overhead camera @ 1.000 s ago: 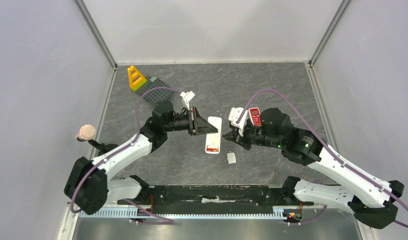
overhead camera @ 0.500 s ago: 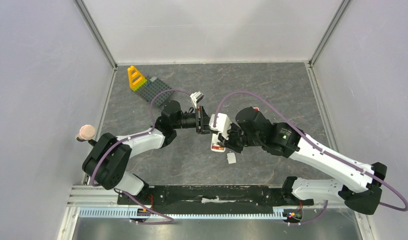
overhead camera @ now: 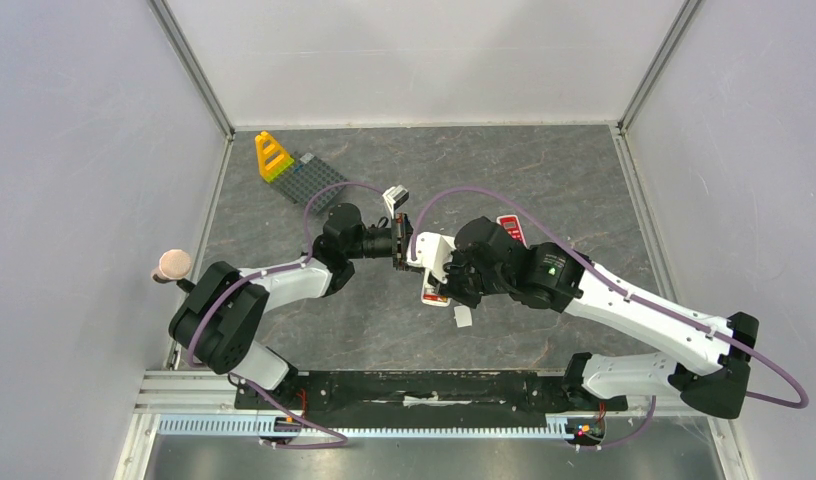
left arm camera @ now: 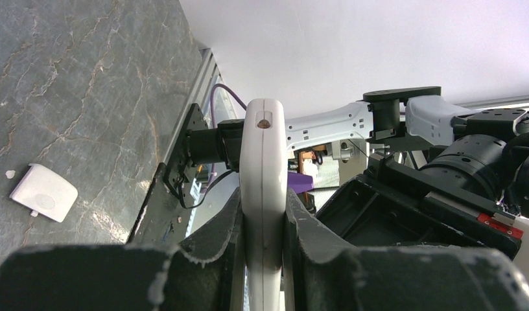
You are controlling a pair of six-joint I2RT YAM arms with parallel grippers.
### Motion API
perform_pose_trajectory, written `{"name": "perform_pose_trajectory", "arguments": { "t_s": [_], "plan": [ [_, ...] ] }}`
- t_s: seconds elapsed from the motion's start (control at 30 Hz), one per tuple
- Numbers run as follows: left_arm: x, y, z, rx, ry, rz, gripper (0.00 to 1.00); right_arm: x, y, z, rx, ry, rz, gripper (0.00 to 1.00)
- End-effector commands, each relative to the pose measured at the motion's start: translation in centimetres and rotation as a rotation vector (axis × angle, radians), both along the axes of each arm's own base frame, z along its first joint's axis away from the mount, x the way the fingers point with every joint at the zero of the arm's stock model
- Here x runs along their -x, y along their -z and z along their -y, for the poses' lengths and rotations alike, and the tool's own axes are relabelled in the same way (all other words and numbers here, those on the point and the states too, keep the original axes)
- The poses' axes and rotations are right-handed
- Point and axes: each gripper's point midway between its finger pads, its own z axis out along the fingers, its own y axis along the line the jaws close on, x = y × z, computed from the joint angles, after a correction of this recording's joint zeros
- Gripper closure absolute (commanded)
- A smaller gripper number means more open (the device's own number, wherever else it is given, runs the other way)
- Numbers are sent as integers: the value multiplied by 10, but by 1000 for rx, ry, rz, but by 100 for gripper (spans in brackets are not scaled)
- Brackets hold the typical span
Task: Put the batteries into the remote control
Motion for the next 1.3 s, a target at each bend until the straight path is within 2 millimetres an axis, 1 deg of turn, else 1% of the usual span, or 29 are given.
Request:
{"name": "perform_pose_trajectory", "arguments": {
  "t_s": [0.0,0.13,0.23,0.47,0.5,0.6,0.67,0.8,0.93,1.03,1.13,1.2,1.27],
  "plan": [
    [3,-5,-1,22,23,-10,98,-4,-20,-8,-39,-7,42,97],
    [2,-3,-1,20,19,-18,98,-5,-15,-8,-24,-3,36,92],
    [3,-3,-1,19,20,-21,98,-5,-13,-9,-27,3,32,90],
    [2,0,-1,15,20,-33,98,-6,-21,-13,-60,21,29,70],
    [2,1,0,15,19,-34,98,-5,-22,-13,-67,22,27,68],
    [2,1,0,16,20,-37,98,-5,-31,-14,-98,29,30,64],
    [1,2,0,17,18,-40,98,-8,-41,-14,-130,62,43,62],
    [1,0,0,25,13,-44,98,-15,-75,-9,-258,150,84,49],
    [0,-7,-1,58,-2,-53,98,-28,-105,8,-424,347,99,28],
    [0,-16,-2,92,-17,-63,98,-34,-115,25,-551,502,73,16],
    [-1,-29,-4,141,-37,-72,98,-39,-115,39,-700,690,-17,11],
    [-1,-39,-6,168,-50,-74,98,-41,-112,47,-792,795,-89,11],
    [-2,-49,-7,191,-64,-70,98,-44,-105,54,-864,904,-154,15]
  ]
}}
